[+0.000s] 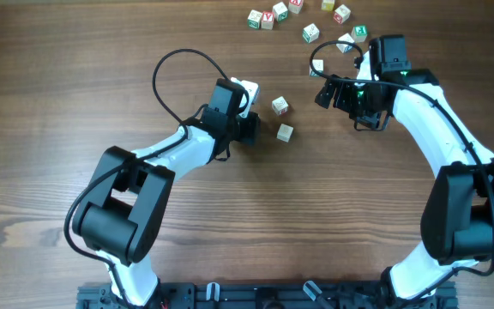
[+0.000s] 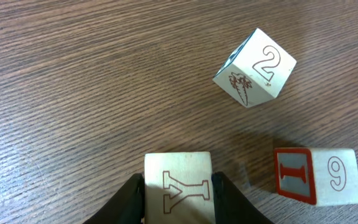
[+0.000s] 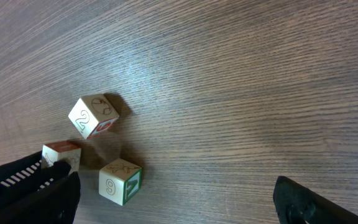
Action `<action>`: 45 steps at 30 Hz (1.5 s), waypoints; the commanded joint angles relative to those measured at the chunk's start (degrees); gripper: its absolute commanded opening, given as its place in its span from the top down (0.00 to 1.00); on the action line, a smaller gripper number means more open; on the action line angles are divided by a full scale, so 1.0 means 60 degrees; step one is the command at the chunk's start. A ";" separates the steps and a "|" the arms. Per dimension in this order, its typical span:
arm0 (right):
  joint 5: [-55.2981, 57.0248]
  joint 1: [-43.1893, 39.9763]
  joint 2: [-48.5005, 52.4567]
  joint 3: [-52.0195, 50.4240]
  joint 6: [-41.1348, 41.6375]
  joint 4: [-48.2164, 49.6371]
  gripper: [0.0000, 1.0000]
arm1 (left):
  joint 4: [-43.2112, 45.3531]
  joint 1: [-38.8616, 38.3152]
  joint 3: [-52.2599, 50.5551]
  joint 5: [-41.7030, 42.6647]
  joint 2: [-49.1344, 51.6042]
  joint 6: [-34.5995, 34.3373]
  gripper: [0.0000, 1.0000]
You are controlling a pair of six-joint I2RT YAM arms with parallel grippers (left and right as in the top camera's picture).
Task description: Form a circle
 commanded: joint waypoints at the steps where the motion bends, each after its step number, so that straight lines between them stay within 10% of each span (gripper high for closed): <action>1: 0.0091 0.0033 0.0091 -0.0040 0.0095 0.0011 0.00 | -0.0073 -0.0025 -0.0062 0.0164 0.0382 -0.0816 0.67; 29: 0.0095 0.0033 0.0091 -0.0040 0.0018 0.0026 0.00 | 0.0539 -0.0142 -0.0062 0.0076 0.0382 0.0437 0.67; 40: 0.0095 0.0033 0.0091 -0.0040 0.0015 0.0026 0.01 | 0.0525 -0.0142 -0.0062 0.0087 -0.0033 0.0426 0.10; 45: 0.0087 0.0033 0.0091 -0.0040 0.0025 0.0022 0.00 | 0.0058 -0.0120 -0.0062 0.0007 -0.0794 0.0426 0.00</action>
